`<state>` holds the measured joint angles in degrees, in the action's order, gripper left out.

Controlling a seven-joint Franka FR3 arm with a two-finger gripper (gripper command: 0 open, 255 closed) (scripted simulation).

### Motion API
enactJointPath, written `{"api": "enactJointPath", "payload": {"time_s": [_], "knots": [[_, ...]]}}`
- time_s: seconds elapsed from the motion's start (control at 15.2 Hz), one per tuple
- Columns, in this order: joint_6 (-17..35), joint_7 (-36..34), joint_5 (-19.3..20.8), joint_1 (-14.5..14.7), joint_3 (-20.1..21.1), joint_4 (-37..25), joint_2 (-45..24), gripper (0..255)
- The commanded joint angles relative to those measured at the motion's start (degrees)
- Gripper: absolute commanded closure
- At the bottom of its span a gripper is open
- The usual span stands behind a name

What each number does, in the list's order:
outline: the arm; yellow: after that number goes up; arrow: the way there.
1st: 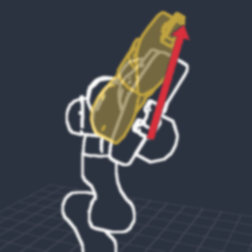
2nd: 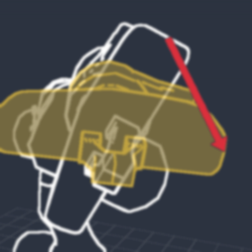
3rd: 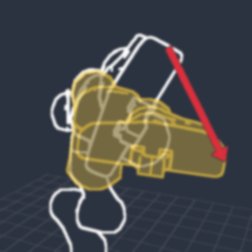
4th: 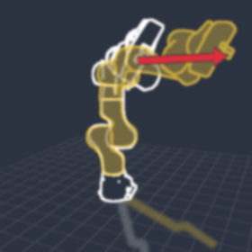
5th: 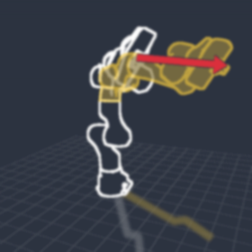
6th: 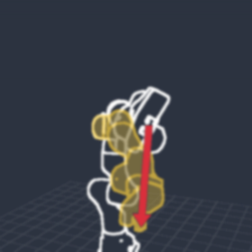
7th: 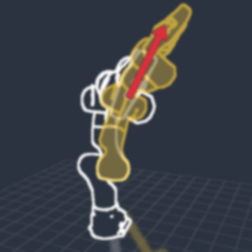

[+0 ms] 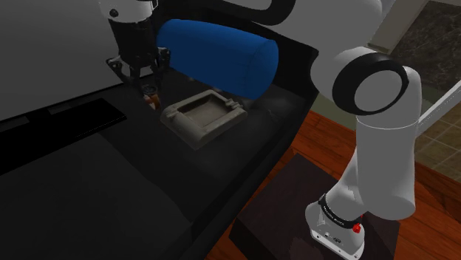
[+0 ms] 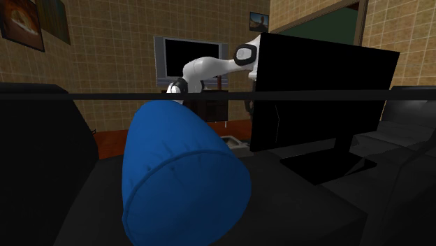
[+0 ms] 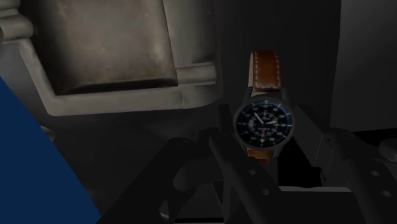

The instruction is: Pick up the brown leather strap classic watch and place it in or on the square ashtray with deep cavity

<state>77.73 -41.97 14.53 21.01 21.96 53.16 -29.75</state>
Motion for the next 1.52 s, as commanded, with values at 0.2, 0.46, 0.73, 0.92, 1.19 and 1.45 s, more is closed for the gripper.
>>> {"api": "enactJointPath", "payload": {"time_s": [0.2,0.46,0.73,0.92,1.19,1.45], "knots": [[-2.86,1.04,-0.14,-0.52,-0.02,-2.0,0.96,255],[2.15,4.62,-4.04,-7.44,0.09,13.64,12.26,255],[4.6,9.47,-7.21,-12.24,-1.32,23.78,20.91,255],[5.54,13.48,-9.05,-15.01,-2.97,29.57,26.43,255],[8.3,14.57,-9.74,-15.71,-3.67,34.31,28.62,255],[11.65,14.55,-10.03,-15.84,-3.79,38.51,29.53,255]]}}
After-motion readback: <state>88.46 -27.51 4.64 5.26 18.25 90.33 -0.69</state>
